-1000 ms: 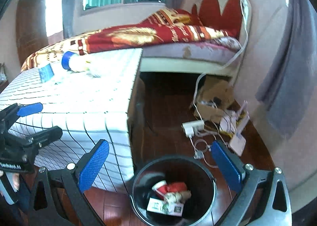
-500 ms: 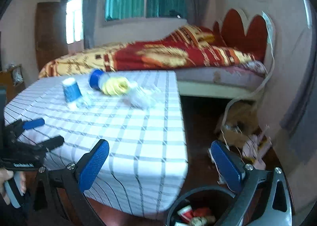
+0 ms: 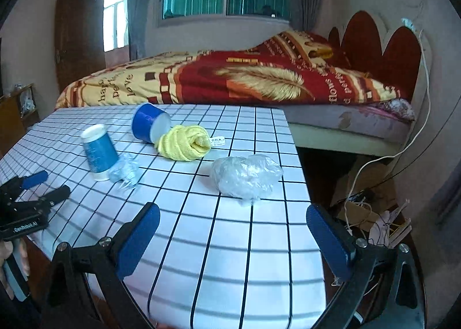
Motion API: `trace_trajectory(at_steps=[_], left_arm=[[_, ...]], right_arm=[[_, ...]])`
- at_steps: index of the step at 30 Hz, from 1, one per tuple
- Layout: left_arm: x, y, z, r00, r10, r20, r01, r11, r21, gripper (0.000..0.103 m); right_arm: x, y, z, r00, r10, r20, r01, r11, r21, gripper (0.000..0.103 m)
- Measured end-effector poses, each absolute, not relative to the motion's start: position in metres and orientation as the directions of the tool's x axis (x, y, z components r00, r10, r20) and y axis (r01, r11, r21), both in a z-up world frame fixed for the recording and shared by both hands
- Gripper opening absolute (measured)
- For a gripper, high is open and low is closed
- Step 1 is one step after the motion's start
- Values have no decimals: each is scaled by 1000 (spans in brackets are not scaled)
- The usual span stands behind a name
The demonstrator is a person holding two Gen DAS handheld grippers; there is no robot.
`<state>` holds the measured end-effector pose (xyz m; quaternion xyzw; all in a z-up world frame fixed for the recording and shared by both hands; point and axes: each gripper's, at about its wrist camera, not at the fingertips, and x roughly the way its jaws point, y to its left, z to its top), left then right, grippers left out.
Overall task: Collect trash
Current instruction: 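Move both tools back over the table, then grasp the blue-white paper cup with the left tool while the right tool grasps the clear plastic bag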
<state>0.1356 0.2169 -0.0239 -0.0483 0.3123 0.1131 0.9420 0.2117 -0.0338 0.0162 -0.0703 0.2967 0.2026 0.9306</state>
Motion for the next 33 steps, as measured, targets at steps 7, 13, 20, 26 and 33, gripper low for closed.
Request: trace_trajectory(at_steps=[7, 13, 20, 26, 33], left_arm=[[170, 234, -25, 773, 169, -611, -238, 971, -32, 87], [195, 246, -23, 773, 164, -612, -244, 969, -49, 87], [218, 251, -26, 762, 141, -631, -224, 973, -53, 84], [221, 249, -25, 767, 89, -635, -175, 982, -74, 57], [199, 234, -6, 812, 84, -577, -134, 990, -45, 57]], right_arm=[[267, -12, -3, 707, 284, -647, -403, 915, -38, 101], [304, -2, -14, 658, 282, -699, -417, 908, -26, 101], [319, 10, -24, 628, 298, -719, -439, 898, -12, 101], [325, 15, -32, 570, 335, -750, -467, 883, 39, 64], [304, 6, -17, 607, 361, -708, -471, 881, 44, 54]])
